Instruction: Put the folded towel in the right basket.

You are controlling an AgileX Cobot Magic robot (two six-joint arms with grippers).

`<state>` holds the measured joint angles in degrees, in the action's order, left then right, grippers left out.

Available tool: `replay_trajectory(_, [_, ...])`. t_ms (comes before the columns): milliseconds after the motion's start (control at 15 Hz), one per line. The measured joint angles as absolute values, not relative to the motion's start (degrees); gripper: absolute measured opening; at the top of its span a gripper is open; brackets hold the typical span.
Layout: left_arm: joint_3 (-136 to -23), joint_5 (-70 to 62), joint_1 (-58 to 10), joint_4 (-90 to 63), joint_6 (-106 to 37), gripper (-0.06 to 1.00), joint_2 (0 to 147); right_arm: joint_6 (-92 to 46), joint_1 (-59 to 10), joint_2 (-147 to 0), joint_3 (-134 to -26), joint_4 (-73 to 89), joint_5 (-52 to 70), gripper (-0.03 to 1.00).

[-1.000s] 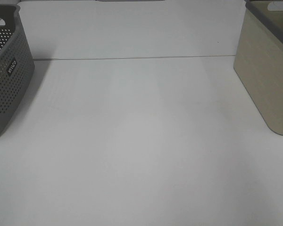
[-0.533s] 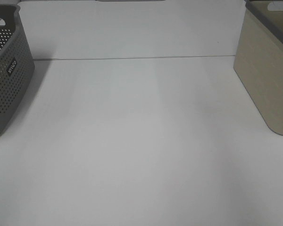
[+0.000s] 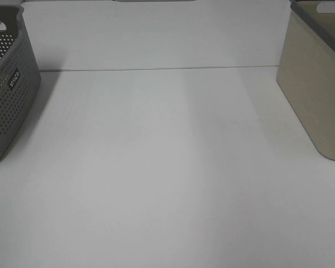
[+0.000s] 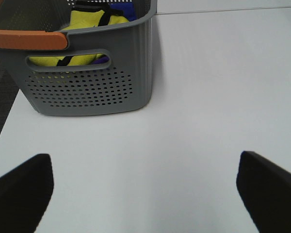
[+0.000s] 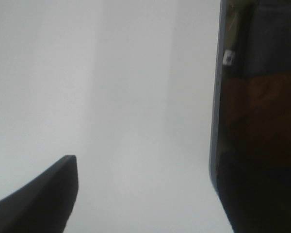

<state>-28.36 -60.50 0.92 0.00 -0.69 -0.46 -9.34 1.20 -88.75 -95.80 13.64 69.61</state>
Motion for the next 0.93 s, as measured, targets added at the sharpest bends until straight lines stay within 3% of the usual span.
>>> replay_trajectory(467, [-28.36,-60.5,0.92,0.0,-0.69,0.97,-0.46,-8.42,1.2,-63.83,-58.67,12.89,69.79,0.74])
replay_trajectory(600, [-28.36,-60.5,0.92,0.0,-0.69,0.97,-0.46,-8.42,1.2,-50.48,-45.78,11.06,69.79,0.74])
replay_trajectory(933, [-28.36,-60.5,0.92,0.0,-0.69,0.97,-0.46,-8.19,1.2,-28.93,-33.86,7.56,68.58,0.74])
